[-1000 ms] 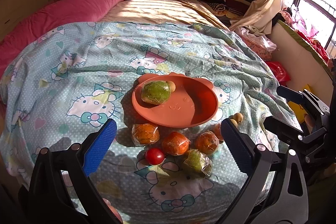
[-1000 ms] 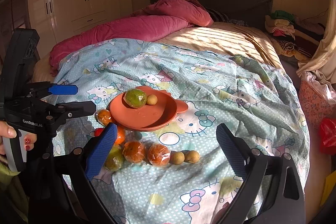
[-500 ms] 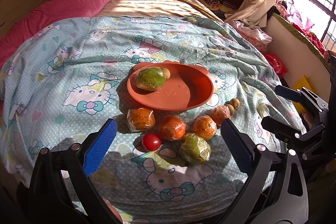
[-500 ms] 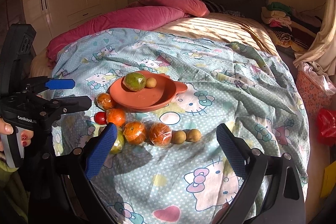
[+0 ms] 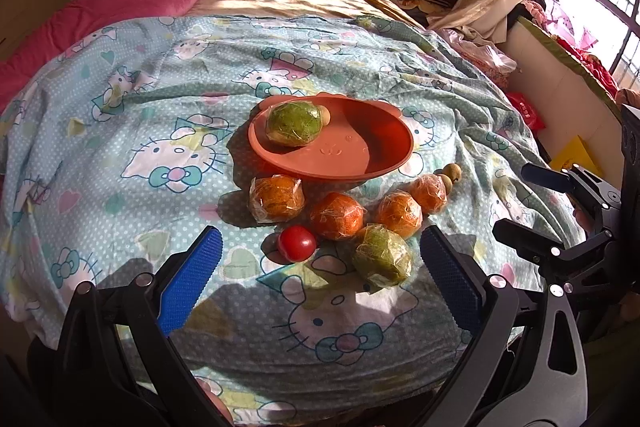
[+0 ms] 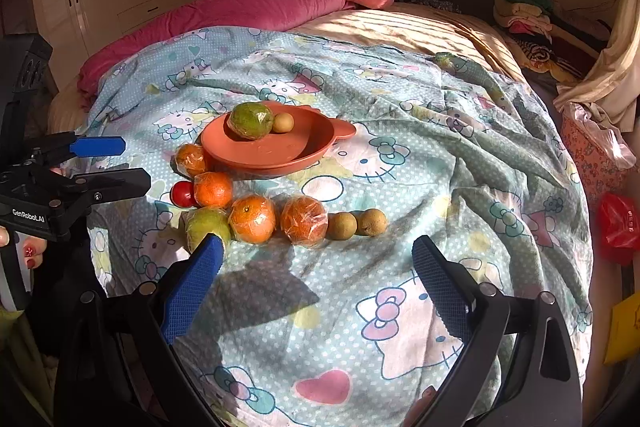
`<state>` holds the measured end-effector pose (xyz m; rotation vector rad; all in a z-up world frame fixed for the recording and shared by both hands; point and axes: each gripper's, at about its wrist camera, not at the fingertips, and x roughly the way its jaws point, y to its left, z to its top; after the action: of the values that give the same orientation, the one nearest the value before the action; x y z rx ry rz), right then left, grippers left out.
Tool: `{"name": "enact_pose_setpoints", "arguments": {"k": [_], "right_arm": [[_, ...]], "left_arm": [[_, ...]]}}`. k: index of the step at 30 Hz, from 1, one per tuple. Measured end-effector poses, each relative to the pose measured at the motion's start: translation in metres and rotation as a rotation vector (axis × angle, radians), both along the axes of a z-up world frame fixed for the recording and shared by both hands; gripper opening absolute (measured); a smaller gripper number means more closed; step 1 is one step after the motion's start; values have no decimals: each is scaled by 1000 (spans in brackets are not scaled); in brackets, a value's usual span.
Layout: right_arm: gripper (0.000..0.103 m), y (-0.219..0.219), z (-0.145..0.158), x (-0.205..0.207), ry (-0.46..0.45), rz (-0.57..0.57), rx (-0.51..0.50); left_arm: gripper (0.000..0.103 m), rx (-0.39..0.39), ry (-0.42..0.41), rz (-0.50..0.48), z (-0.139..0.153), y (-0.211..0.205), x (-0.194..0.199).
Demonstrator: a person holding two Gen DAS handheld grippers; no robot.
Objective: Organize fruits
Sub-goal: 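Withdraw both open tools from the plate back toward the remaining fruits, then grasp a second bagged green fruit with the left tool while the right tool grasps a bagged orange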
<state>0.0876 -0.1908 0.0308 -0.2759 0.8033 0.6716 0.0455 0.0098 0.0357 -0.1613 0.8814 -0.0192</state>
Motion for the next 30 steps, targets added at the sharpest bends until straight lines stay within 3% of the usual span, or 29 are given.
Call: {"name": "enact_pose_setpoints", "arguments": {"k": [16,19,21,26,30], "right_arm": [[92,3,-21,9,84,-19,15],[73,6,-27,12,111,-12,13],[70,9,-30,12,120,-1,11],[49,15,-38,16,139,7,18],[41,19,-46,23,156,6,18]], "left_arm": [[93,-13,59,-72,-28,-17,-3],[93,-21,69,-89,-34,-22,-2],[93,-26,75,-103,-38,-27,-2],[81,-38,76,-128,-42,-33,0],[69,-53,75,-141,-44,-35,3]]}}
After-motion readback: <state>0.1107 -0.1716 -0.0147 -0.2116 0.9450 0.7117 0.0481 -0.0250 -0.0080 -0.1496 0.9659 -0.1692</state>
